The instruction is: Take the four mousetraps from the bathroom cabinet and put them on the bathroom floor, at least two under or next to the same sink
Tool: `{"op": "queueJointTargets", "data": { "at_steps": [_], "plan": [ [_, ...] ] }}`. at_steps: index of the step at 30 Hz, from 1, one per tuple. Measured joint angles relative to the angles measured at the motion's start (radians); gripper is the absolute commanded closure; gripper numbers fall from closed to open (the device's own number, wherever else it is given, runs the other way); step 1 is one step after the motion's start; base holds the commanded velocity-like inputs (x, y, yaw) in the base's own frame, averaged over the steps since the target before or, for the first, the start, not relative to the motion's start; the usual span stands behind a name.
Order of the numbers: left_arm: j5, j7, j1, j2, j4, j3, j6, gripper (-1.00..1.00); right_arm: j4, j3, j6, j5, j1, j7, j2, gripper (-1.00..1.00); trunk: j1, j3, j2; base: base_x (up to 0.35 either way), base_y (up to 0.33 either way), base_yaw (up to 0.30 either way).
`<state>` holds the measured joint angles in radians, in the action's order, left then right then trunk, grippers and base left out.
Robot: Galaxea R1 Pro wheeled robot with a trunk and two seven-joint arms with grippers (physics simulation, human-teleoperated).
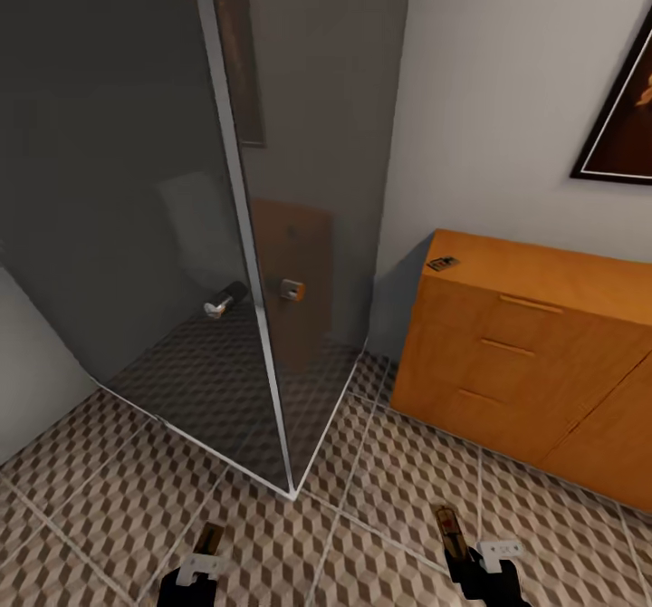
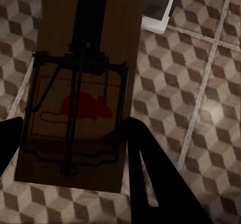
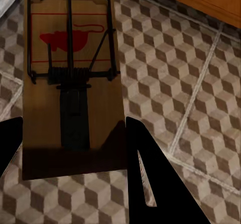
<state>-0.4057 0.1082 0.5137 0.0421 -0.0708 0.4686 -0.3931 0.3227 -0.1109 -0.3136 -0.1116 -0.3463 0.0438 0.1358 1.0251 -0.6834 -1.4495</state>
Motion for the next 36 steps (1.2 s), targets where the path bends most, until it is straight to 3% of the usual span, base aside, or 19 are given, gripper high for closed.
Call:
{"op": "queueJointTargets", "data": {
  "at_steps": [11,28,36],
  "plan": [
    [0.0,0.0,0.0,-0.001,0.0,0.0,0.001,1.0,0.0,0.0,0.0,0.0,0.0,0.0,-0.002,1.0,0.0,0.0,0.0,-0.012,0.0,0.285],
    [0.0,0.0,0.0,-0.001,-0.002,0.0,0.001,1.0,-0.002,0.0,0.0,0.0,0.0,0.0,-0.003,1.0,0.001,0.0,0.0,-0.283,0.06,0.286],
    [0.0,0.0,0.0,-0.002,-0.001,0.0,0.002,1.0,-0.002,-0.001,0.001,0.0,0.0,0.0,-0.006,1.0,0.0,0.0,0.0,-0.064,0.02,0.286]
  ]
}}
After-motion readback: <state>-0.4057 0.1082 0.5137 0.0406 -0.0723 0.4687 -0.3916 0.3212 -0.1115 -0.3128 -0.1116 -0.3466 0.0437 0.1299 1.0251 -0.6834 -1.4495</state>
